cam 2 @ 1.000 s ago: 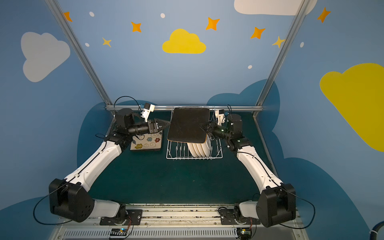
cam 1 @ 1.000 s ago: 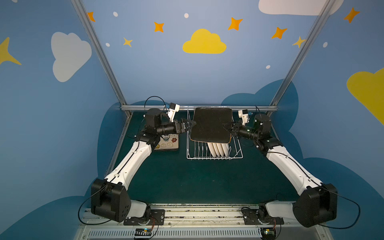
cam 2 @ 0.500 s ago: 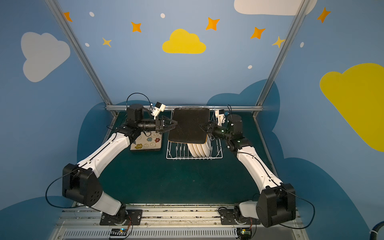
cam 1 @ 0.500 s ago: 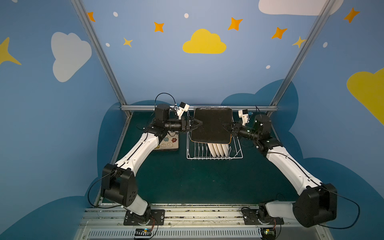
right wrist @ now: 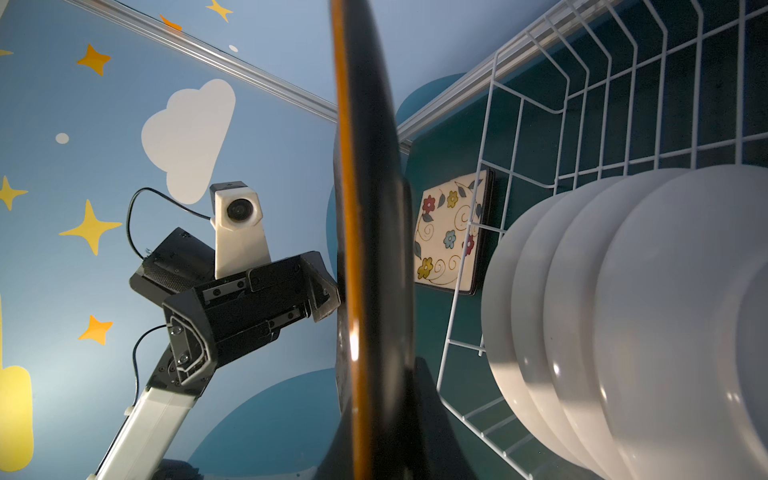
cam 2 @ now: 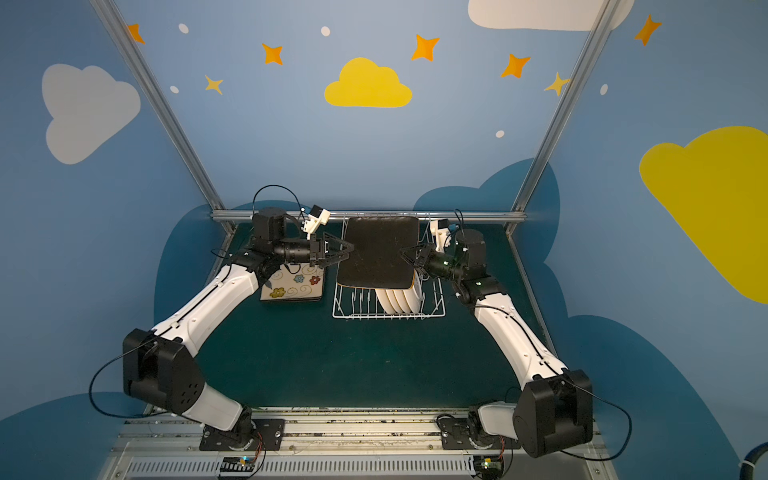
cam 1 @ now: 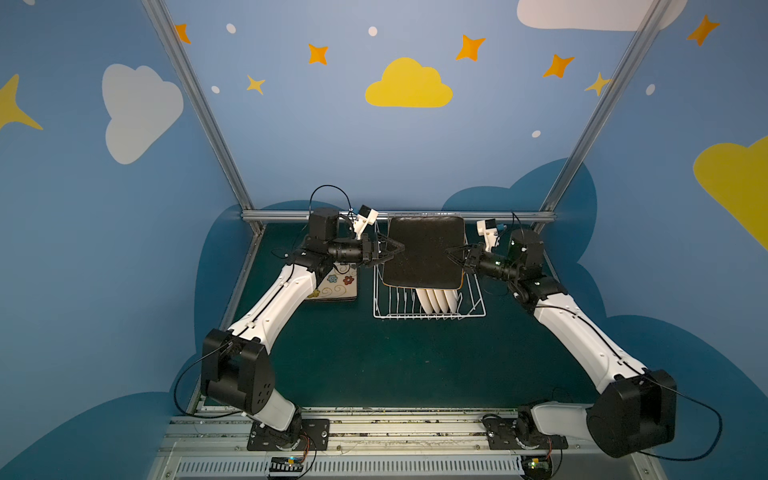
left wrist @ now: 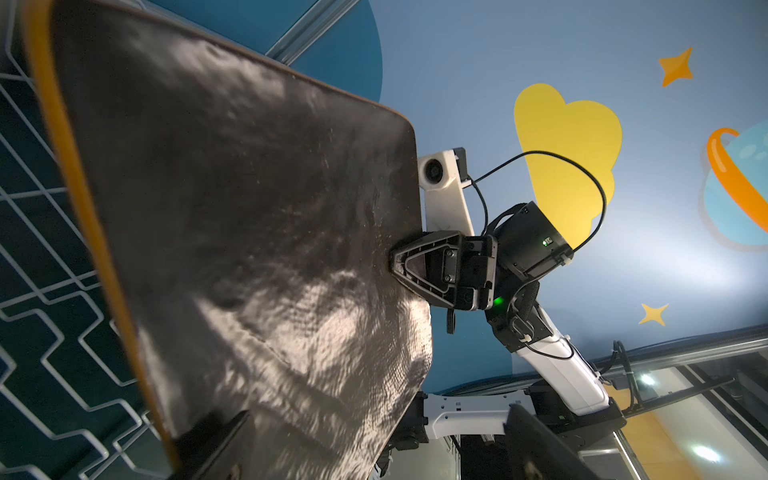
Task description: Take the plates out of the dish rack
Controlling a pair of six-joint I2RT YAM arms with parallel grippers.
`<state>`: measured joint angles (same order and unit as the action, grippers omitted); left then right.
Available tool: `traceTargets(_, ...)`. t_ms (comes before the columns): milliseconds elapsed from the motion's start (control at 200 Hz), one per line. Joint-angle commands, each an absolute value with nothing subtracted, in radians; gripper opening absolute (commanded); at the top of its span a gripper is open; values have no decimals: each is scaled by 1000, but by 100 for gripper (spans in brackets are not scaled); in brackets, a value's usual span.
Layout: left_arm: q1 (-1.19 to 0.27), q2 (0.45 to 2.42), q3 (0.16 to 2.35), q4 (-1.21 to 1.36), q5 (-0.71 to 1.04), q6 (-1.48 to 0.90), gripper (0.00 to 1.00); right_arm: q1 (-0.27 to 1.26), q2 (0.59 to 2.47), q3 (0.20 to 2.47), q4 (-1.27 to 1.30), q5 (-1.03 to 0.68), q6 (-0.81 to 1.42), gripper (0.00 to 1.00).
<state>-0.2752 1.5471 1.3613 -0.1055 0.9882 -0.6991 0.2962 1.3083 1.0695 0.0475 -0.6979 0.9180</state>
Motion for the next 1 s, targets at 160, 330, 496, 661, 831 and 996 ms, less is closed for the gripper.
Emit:
traceTargets(160,-235,1493,1371,-182,959,-620,95,299,1248,1111,210,-754,923,0)
traceTargets(330,-235,1507,1367,-199,952,-606,95,301,1250,1117,213,-761,923,0)
traceTargets(496,-236,1534,1371,-212,953,-611,96,307,1263,1123,226,-776,930,0)
traceTargets(661,-253,1563,1380,-196,981,-635,95,318,1279,1131,234,-780,930,0)
traceTargets(831,-277,1589,1396,-198,1000,-634,93,328,1290,1133,240,-778,928,0)
traceTargets(996,-293,1614,1399,-173,1041,-661,86,331,1296,1127,247,-775,921,0)
